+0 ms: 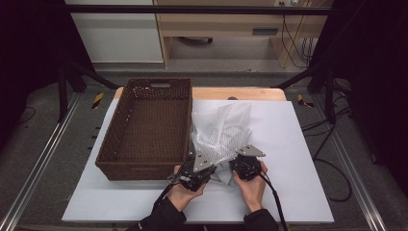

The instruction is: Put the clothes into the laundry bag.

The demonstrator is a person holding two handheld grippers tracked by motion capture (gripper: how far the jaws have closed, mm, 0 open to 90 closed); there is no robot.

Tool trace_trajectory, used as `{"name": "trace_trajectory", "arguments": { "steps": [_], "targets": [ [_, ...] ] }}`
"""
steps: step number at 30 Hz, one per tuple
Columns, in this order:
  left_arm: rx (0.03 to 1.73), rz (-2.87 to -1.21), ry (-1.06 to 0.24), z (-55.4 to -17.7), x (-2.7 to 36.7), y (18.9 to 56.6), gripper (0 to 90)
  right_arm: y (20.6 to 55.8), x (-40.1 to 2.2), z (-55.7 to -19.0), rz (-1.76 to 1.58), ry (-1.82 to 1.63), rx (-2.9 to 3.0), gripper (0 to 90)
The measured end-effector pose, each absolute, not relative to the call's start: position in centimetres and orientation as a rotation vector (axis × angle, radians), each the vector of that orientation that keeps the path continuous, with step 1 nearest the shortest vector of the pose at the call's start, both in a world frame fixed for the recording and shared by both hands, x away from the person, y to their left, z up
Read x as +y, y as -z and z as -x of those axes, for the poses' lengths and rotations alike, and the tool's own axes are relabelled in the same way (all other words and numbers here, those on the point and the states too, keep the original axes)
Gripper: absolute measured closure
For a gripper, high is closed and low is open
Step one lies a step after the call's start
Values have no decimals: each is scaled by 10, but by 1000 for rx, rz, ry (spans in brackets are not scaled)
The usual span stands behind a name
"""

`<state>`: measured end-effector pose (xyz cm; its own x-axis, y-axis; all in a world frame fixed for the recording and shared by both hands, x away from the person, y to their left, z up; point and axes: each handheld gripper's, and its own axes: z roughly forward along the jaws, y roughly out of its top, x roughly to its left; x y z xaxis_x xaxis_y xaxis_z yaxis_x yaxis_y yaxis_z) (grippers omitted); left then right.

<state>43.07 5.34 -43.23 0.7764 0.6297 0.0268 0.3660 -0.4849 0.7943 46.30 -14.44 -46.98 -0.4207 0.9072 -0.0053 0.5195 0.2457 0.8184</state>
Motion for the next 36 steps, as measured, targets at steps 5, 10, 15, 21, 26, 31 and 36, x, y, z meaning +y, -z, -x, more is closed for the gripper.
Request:
{"name": "trace_trajectory", "arguments": {
  "steps": [5,10,15,21,26,31,36],
  "targets": [
    [752,-2138,-405,-433,52,439,884,452,-156,-442,-1199,-1136,2125,539],
    [751,-2141,-410,-434,51,442,883,453,-160,-426,-1156,-1166,2284,379],
    [755,-2143,-416,-434,51,443,882,473,-145,-432,-1123,-1078,2382,464],
    [756,-2133,-414,-435,51,441,883,480,-137,-448,-1156,-1086,2371,792],
    [747,-2119,-419,-432,53,434,885,469,-125,-453,-1157,-1142,2300,808],
    [733,-2089,-415,-430,59,422,886,461,-122,-467,-1205,-1208,2245,805],
    [722,-2078,-399,-429,60,418,887,464,-119,-478,-1240,-1184,2146,807]
  ]
}}
